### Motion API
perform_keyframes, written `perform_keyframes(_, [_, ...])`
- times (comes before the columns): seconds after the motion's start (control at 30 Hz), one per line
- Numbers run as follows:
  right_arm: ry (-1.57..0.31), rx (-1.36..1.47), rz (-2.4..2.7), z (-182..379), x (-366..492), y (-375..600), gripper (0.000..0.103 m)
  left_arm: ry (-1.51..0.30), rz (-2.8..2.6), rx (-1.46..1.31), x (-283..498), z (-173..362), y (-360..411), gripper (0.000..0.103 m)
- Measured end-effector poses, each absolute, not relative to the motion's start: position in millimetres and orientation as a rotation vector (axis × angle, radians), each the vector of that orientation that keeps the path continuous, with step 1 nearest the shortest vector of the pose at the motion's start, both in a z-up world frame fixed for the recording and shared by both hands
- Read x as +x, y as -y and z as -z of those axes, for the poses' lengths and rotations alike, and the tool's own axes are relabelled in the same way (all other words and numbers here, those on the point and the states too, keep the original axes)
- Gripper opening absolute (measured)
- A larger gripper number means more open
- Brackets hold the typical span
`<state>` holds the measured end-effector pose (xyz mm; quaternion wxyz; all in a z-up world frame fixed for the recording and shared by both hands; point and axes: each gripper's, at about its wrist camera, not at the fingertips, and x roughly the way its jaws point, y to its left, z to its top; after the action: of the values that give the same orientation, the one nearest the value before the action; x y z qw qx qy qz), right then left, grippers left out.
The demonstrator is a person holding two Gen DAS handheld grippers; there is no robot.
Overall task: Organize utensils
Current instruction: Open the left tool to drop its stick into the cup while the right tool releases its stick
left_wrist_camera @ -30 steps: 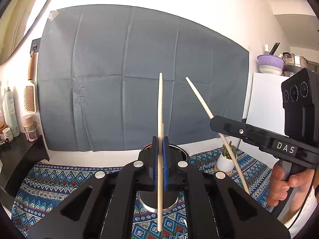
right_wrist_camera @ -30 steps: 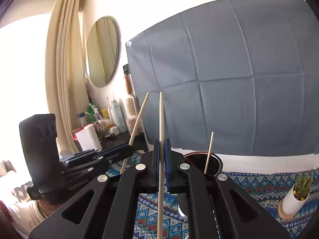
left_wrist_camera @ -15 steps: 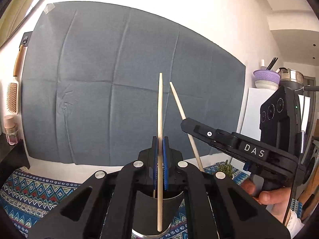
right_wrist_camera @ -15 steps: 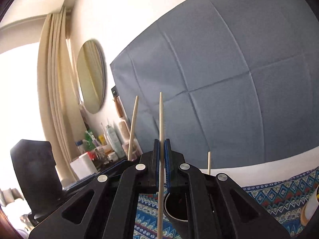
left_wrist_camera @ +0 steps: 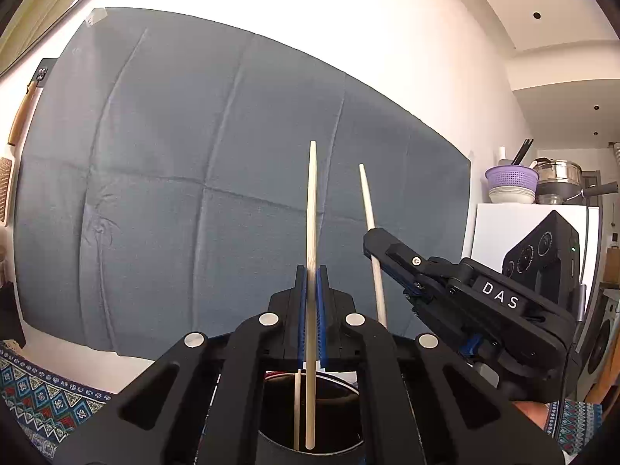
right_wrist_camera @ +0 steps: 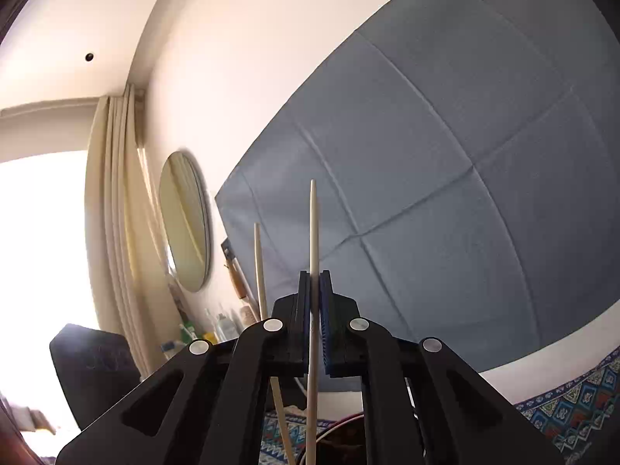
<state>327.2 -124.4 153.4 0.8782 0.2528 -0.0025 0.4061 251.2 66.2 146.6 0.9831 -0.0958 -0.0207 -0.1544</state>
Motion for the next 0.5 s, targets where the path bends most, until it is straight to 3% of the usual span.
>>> perform_keyframes(0.5, [-0.033,0.469,-0.776,-122,347,113,0.005,0.004,0.3,-0.176,262,-117,-65,0.005])
